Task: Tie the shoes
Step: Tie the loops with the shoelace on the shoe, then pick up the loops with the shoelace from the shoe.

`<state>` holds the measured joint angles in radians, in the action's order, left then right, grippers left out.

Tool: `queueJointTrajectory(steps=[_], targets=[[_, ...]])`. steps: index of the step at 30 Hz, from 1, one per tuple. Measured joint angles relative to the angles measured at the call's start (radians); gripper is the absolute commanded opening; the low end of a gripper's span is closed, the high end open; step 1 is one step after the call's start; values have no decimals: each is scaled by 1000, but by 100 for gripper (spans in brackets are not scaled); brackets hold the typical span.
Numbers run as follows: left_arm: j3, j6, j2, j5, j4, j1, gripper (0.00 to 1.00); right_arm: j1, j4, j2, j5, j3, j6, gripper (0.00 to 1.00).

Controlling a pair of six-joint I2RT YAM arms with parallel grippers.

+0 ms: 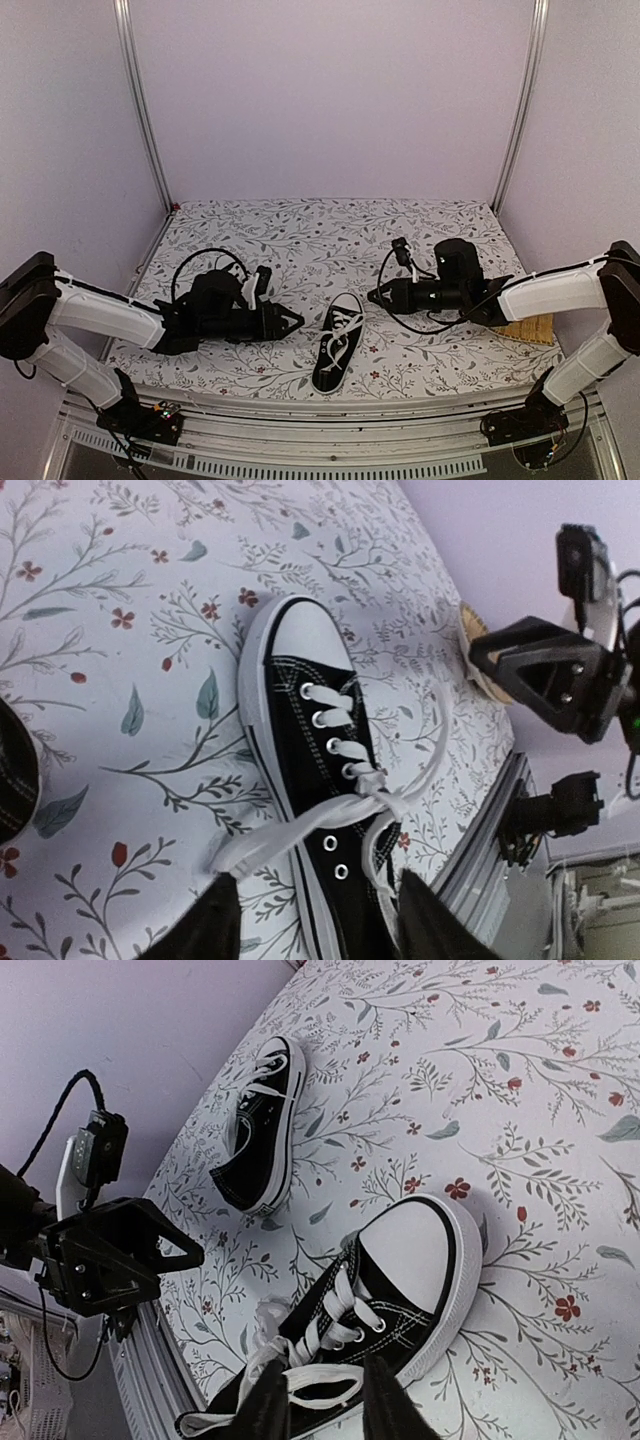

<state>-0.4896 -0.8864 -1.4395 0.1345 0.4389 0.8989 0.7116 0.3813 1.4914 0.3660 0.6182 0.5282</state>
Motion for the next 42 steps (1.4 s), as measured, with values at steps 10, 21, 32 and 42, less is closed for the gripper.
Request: queueJointTrajectory(steps=[10,21,32,42], targets=[[-11,46,35,32,-10,57,69,-1,-14,-87,38,17,-54,56],[-128,25,-161,37,13,138,57,154,37,-48,5,-91,63,35],[-171,87,-173,11,1,110,55,269,-27,76,-156,10,59,28],[-190,154,-173,26,-41,42,55,342,-188,145,-304,166,-43,21]])
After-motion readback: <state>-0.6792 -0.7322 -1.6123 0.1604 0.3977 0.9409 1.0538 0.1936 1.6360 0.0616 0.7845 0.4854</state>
